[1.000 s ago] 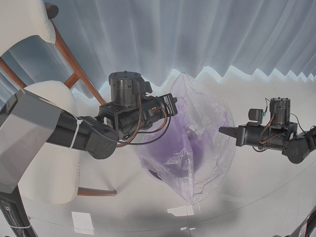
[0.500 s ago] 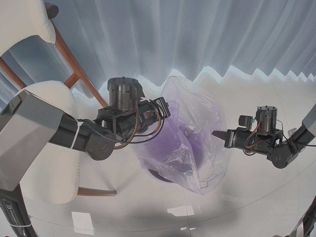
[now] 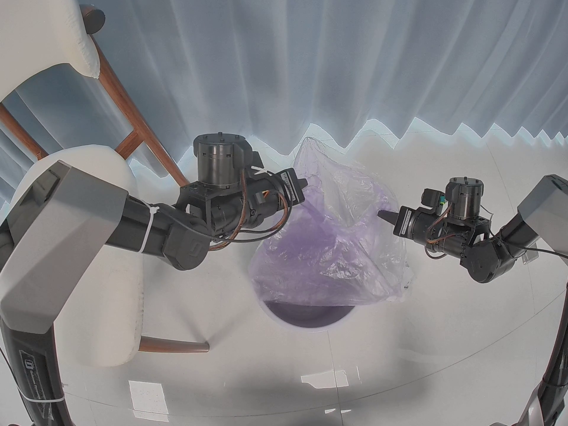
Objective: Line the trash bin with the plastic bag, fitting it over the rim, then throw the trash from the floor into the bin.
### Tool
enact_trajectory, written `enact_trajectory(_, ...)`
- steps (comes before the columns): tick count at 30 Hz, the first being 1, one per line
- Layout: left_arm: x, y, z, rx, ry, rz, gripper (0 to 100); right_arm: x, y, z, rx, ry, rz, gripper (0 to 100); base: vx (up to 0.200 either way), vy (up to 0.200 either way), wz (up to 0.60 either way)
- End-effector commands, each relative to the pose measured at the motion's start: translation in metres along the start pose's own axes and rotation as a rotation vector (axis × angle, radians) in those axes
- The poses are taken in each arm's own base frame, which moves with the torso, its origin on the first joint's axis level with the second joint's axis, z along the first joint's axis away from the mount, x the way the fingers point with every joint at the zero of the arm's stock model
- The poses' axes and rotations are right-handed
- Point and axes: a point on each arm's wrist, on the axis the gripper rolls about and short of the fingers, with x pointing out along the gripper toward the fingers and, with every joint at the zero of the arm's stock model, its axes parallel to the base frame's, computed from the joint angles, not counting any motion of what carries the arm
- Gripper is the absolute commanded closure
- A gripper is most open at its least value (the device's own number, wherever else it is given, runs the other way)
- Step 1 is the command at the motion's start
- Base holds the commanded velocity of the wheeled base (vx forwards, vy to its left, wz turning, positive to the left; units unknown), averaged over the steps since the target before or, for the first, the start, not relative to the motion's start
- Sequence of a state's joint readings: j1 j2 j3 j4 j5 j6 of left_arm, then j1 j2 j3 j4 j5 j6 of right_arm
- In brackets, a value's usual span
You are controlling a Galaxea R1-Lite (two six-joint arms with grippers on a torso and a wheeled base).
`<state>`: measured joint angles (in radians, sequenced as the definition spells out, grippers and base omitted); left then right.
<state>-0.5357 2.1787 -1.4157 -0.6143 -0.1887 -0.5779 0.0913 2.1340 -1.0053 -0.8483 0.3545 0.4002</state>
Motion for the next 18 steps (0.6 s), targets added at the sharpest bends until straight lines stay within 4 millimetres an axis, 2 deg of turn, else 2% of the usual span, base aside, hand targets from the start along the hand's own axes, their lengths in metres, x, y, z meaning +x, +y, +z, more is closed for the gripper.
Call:
enact_trajectory(1,0.004,0.016,0.004,0.018,-0.004,0.030,100,0.016,-0.023,-0.005,0.013,0.004,-0.036,100,0.000,0.000,0.00)
enact_trajectory(7,0.002,0.028,0.006,0.057,0.011,0.056,100,0.026,-0.037,-0.004,0.017,-0.010,-0.056,100,0.000,0.000,0.00)
enact_trajectory(11,0.005,0.038,0.000,0.052,0.033,0.083,100,0.031,-0.047,-0.016,0.030,0.016,-0.071,100,0.000,0.000,0.00)
enact_trajectory(18,0.001,0.049,0.003,0.048,0.031,0.110,100,0.032,-0.053,-0.030,0.045,0.049,-0.095,100,0.000,0.000,0.00)
